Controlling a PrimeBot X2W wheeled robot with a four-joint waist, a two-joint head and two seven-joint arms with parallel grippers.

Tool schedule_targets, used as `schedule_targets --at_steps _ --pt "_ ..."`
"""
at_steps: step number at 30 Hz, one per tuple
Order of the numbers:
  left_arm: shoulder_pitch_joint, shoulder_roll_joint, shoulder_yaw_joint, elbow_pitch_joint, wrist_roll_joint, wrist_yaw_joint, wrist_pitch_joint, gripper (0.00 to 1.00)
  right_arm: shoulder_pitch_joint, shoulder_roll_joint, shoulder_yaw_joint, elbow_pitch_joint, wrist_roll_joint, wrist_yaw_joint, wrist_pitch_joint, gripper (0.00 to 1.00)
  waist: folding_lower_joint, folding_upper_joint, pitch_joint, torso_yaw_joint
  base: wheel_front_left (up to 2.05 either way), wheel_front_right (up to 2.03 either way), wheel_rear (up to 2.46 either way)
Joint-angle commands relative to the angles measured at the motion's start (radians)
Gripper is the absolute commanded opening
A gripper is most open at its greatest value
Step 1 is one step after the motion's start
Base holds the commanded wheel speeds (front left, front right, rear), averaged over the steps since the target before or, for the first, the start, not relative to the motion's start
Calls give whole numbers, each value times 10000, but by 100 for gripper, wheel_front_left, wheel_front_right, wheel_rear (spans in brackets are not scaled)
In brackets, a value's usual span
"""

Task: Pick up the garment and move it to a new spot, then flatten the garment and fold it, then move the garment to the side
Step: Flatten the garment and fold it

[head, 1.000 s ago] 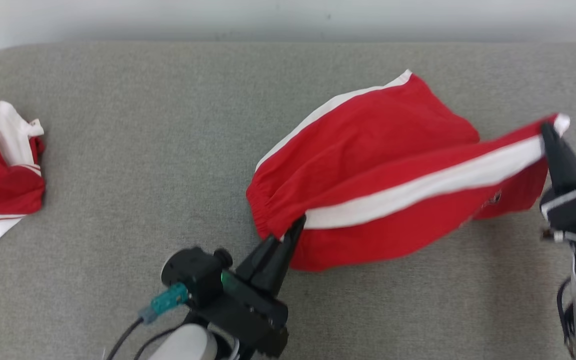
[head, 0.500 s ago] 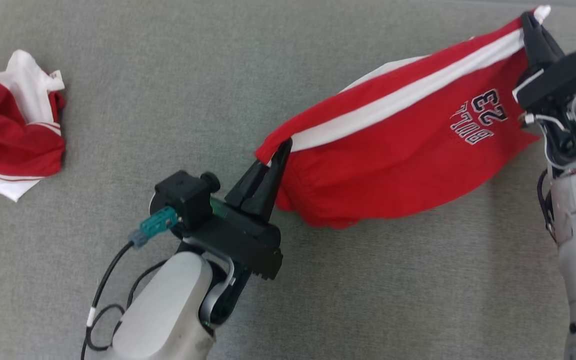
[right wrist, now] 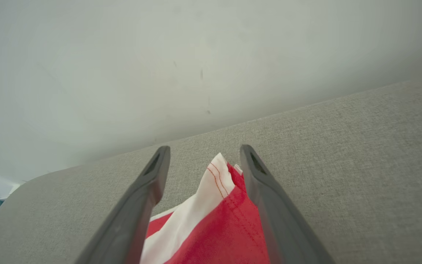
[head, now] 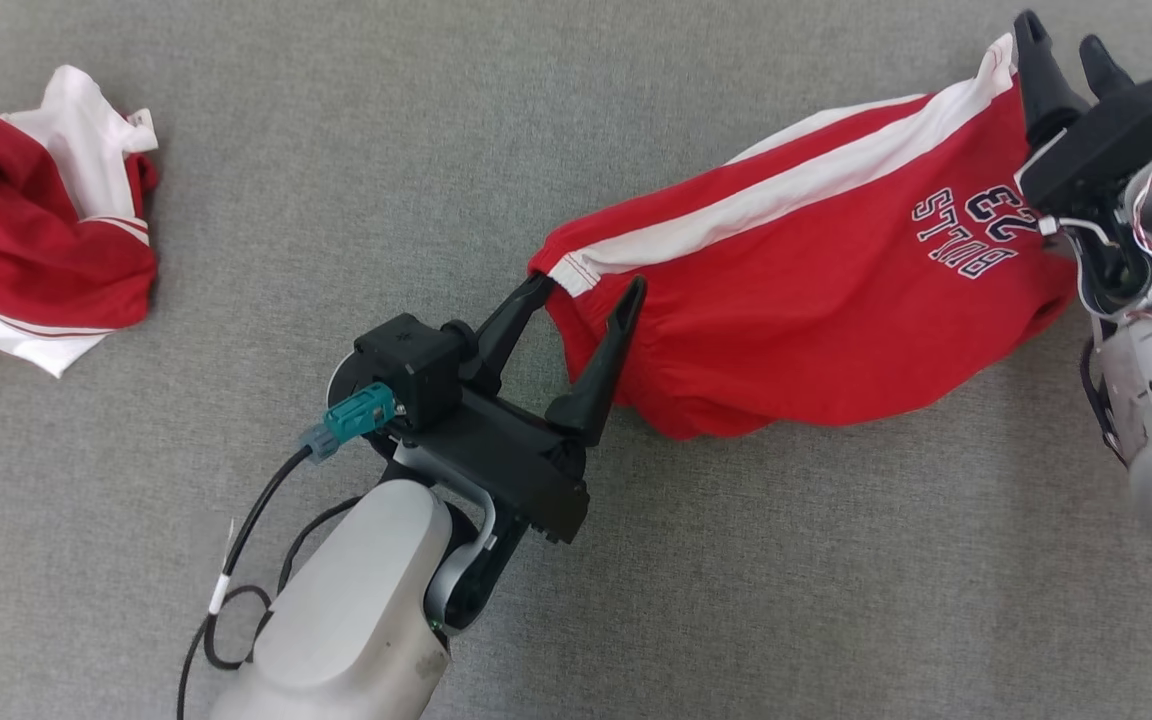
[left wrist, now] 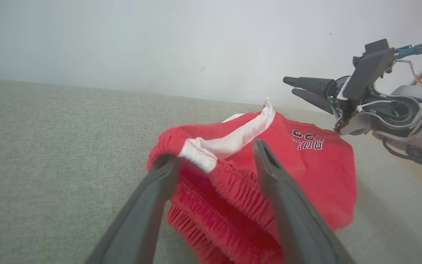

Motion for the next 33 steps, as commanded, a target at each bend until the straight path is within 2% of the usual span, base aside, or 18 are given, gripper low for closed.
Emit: schedule_targets --at_steps 1,7,9,14,19,23,31,32,33 --pt "252 -2 65 -156 -138 14 -9 100 246 -208 200 93 230 10 -130 100 -2 -2 -261 -12 0 0 0" --pt "930 327 547 -697 204 14 -7 100 695 -781 780 99 637 10 -295 100 -2 -2 -604 -23 0 0 0" --pt "1514 453 975 -1139 526 33 -9 100 975 -1184 1139 121 742 10 -397 100 -2 -2 -716 19 0 0 0" --pt "2474 521 2214 -2289 1186 318 -7 100 1369 -1658 1594 323 897 10 -478 100 -2 -2 -734 115 0 0 0" --pt "3365 355 3676 -3378 2110 606 -7 100 1651 -1854 2092 496 1002 10 -397 100 -2 -2 -688 189 0 0 0" --pt "3967 121 4598 -3915 2457 567 -7 100 1753 -1946 2491 626 1108 10 -270 100 -2 -2 -673 216 0 0 0" --pt "4552 -106 5162 -4048 2731 347 -7 100 1848 -1941 2916 1154 1456 10 148 99 -2 -2 -673 336 0 0 0" --pt "4577 -116 5153 -4030 2764 354 -7 100 1860 -1899 2970 1208 1527 10 232 68 -2 -2 -677 343 0 0 0" --pt "4563 -119 5107 -4014 2716 345 -7 100 1862 -1879 2995 1256 1596 10 309 2 -2 -2 -674 349 0 0 0"
